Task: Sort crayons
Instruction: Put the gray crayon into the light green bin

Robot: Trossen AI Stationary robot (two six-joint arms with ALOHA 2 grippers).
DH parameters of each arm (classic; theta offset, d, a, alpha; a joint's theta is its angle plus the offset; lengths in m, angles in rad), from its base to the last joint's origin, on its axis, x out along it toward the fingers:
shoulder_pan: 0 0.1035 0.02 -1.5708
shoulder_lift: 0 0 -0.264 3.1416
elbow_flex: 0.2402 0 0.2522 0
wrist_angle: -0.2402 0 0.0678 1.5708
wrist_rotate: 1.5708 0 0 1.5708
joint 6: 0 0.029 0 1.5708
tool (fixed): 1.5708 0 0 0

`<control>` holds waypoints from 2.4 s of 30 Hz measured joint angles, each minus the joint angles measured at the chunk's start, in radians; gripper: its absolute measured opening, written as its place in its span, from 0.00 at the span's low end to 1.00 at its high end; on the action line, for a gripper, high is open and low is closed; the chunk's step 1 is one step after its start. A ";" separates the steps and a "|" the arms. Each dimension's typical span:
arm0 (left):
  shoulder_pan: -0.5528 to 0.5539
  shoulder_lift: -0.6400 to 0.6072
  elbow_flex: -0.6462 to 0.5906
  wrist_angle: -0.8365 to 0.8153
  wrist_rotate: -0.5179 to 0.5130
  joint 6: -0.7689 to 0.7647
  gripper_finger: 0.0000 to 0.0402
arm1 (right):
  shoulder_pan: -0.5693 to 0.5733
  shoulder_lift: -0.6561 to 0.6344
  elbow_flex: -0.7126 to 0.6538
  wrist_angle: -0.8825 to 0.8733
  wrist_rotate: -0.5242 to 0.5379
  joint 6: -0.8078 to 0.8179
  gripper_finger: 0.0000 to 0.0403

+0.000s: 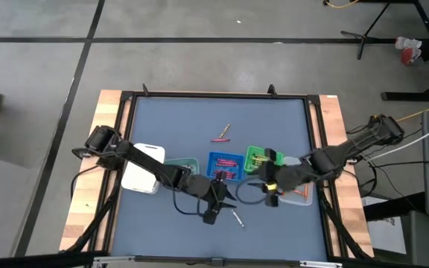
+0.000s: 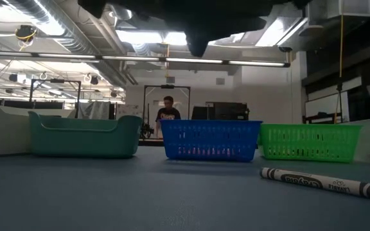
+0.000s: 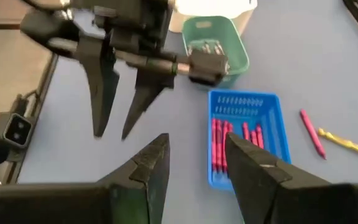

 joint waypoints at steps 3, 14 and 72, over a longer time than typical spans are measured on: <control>0.017 0.000 0.000 0.006 0.037 0.030 0.25 | 0.061 -0.018 0.000 -0.067 0.081 0.074 0.38; 0.041 0.046 0.039 0.108 0.096 0.087 0.25 | 0.203 -0.034 0.000 -0.251 0.325 0.297 0.38; 0.016 0.338 0.308 -0.420 0.239 -0.031 0.02 | 0.199 -0.033 0.000 -0.279 0.311 0.302 0.38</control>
